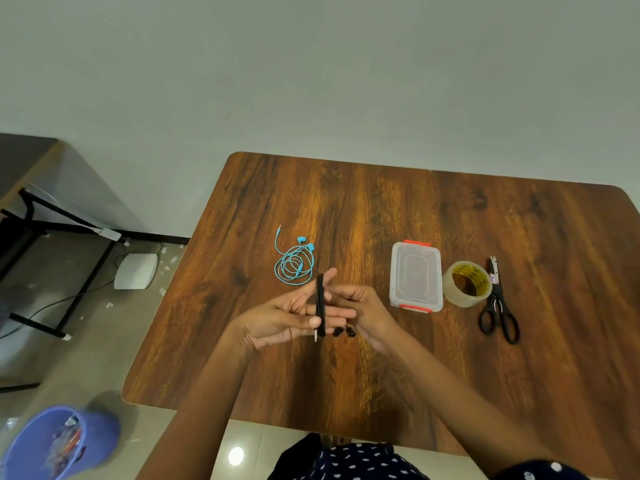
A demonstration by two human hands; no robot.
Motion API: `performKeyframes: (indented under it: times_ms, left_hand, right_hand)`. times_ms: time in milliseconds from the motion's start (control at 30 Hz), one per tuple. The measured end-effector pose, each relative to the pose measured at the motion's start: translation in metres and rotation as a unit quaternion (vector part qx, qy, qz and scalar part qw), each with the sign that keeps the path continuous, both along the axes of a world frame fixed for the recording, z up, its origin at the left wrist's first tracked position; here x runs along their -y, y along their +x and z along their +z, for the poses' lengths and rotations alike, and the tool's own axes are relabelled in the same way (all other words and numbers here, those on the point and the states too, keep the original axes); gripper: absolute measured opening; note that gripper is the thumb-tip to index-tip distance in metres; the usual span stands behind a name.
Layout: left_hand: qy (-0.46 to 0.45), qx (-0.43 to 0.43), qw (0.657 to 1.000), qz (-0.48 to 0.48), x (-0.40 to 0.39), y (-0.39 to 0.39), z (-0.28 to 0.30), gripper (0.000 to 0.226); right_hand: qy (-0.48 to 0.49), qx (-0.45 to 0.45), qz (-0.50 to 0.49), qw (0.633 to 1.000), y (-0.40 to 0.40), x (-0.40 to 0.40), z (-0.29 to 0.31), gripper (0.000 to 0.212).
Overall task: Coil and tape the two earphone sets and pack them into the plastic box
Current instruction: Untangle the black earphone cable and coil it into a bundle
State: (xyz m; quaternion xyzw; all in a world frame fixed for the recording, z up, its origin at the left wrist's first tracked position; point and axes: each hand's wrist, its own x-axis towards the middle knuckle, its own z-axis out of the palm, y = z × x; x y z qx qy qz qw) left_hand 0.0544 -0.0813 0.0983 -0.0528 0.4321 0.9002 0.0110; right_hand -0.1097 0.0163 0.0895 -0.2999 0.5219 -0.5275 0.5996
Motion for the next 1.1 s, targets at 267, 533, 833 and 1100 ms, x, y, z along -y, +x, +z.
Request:
performKeyframes:
  times_ms: [267,533,833,1100]
  left_hand:
    - [-0.005,0.018,0.999,0.048,0.012,0.004,0.003,0.074]
    - [0.018,-0.002,0.999,0.038,0.010,-0.002,0.000,0.078]
    - [0.125,0.054,0.965,0.225,-0.002,-0.008,-0.007,0.043]
    - [0.067,0.275,0.825,0.490,-0.041,-0.033,-0.013,0.025]
  right_hand:
    - [0.061,0.093,-0.042,0.993,0.022,-0.006,0.006,0.030]
    - [0.129,0.162,-0.086,0.975,0.029,-0.007,0.007,0.023]
    - [0.057,-0.018,-0.200,0.978,0.031,-0.006,0.014,0.020]
    - [0.038,-0.165,-0.250,0.953,0.029,-0.005,-0.001,0.020]
